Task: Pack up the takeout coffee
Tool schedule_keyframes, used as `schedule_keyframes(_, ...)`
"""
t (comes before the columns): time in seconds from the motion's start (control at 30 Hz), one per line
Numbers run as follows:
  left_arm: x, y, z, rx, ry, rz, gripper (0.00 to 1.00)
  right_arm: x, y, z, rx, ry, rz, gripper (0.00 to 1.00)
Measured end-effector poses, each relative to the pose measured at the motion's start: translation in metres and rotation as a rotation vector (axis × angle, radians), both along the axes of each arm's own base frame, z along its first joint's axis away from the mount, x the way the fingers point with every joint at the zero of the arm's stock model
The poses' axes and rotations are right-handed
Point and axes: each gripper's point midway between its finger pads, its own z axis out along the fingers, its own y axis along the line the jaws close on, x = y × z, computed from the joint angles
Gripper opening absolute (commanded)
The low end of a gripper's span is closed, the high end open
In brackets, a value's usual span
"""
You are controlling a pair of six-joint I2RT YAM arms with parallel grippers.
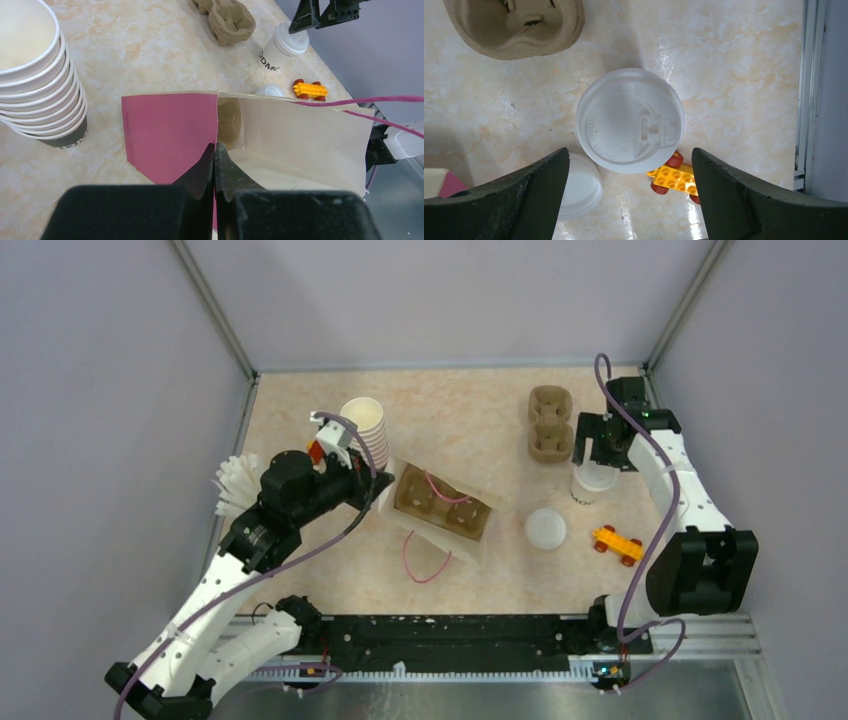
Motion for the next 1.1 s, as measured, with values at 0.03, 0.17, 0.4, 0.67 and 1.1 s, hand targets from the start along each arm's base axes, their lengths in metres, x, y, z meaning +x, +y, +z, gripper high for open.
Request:
schedule_keyframes(0.03,-0.001,0.0,0.0,0.0,0.0,0.0,0.0,0.0,-0.001,0.0,-0.004,0.003,0.006,0.9)
schedule_keyframes(0.17,-0.003,0.001,-0.003,0.004,0.008,-0.004,0.0,-0.001,-0.004,-0.002,-0.018,0.014,0.025,0.9)
schedule_keyframes(0.4,-0.005,0.001,-0.006,0.011,0.022,-0.01,0.0,0.001,-0.009,-0.015,-0.03,0.064,0.057,0.9)
schedule_keyframes(0.67,-0.006,0.002,-0.008,0.016,0.028,-0.011,0.0,0.007,-0.014,-0.021,-0.029,0.071,0.091,0.9)
schedule_keyframes(1.1,-0.007,0.002,-0.011,0.03,0.034,-0.013,0.0,0.026,-0.011,0.016,-0.023,0.0,0.118,0.9)
